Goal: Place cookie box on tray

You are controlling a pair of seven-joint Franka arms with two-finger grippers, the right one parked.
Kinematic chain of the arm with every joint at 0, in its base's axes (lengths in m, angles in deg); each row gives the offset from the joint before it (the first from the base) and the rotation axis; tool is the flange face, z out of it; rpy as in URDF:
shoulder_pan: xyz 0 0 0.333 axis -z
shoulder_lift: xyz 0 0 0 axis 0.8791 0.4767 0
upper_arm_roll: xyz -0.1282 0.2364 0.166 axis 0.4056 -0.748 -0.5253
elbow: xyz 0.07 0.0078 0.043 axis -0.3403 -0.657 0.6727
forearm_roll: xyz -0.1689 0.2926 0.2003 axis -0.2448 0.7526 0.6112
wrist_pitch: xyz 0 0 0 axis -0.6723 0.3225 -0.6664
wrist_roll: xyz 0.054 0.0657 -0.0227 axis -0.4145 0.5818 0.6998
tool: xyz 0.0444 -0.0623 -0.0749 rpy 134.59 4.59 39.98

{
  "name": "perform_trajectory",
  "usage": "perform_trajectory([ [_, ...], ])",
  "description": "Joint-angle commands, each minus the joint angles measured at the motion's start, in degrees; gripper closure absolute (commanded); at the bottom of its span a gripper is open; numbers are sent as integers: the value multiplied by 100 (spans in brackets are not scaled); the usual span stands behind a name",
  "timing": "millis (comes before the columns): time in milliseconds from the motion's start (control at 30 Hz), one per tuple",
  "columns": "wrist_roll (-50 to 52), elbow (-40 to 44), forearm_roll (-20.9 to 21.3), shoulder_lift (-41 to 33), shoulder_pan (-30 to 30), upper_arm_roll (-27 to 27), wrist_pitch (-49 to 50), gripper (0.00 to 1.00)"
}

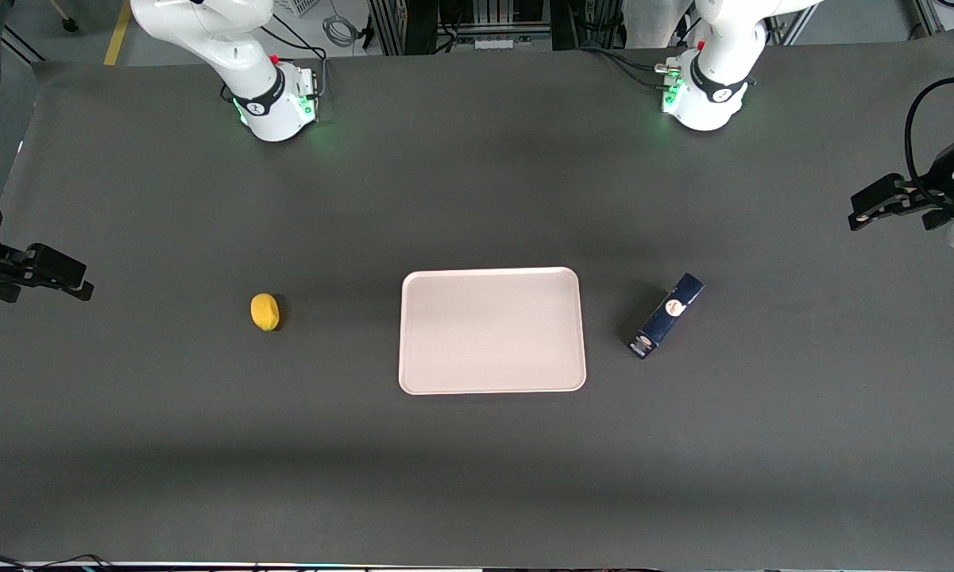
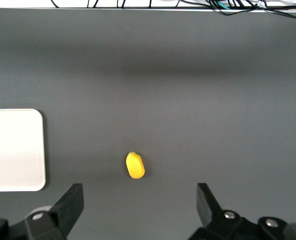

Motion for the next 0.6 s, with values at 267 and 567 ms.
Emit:
perform_trajectory([
  [267,31,91,48,15,9,-17,103,0],
  [567,-319,82,65,24,124,-17,112,0],
])
